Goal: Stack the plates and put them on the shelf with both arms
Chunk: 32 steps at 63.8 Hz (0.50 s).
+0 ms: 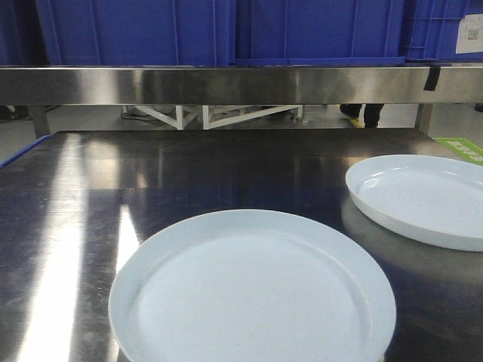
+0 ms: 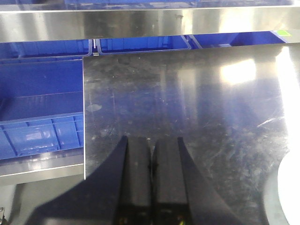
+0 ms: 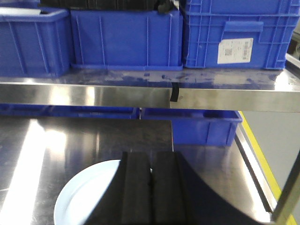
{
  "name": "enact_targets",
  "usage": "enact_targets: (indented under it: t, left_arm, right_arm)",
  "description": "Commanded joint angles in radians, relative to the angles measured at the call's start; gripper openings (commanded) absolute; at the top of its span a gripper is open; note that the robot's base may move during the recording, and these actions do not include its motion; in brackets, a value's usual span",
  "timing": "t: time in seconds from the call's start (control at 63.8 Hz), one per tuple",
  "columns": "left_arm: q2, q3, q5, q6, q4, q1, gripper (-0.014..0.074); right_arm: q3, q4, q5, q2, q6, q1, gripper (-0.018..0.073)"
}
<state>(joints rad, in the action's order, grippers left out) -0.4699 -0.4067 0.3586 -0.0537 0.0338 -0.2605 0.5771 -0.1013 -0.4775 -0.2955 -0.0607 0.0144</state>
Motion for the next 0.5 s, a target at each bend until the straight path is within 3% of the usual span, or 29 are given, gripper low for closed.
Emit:
enact_targets:
  t: [0.0, 0.267, 0.486]
  left_arm:
    - [-0.003, -0.028, -0.088, -0.009, 0.01, 0.004, 0.0084]
    - [-0.003, -0.028, -0.088, -0.009, 0.012, 0.004, 0.0084]
    - [-0.003, -0.028, -0.088, -0.009, 0.012, 0.004, 0.0084]
  right_arm:
    - [0.167, 0.02, -0.037, -0.145, -0.008, 0.007, 0.0057]
    - [0.514, 0.031, -0.389, -0.612, -0.008, 0.007, 0.006]
    - [0.55, 0.101, -0.456, -0.87, -0.008, 0.011, 0.0074]
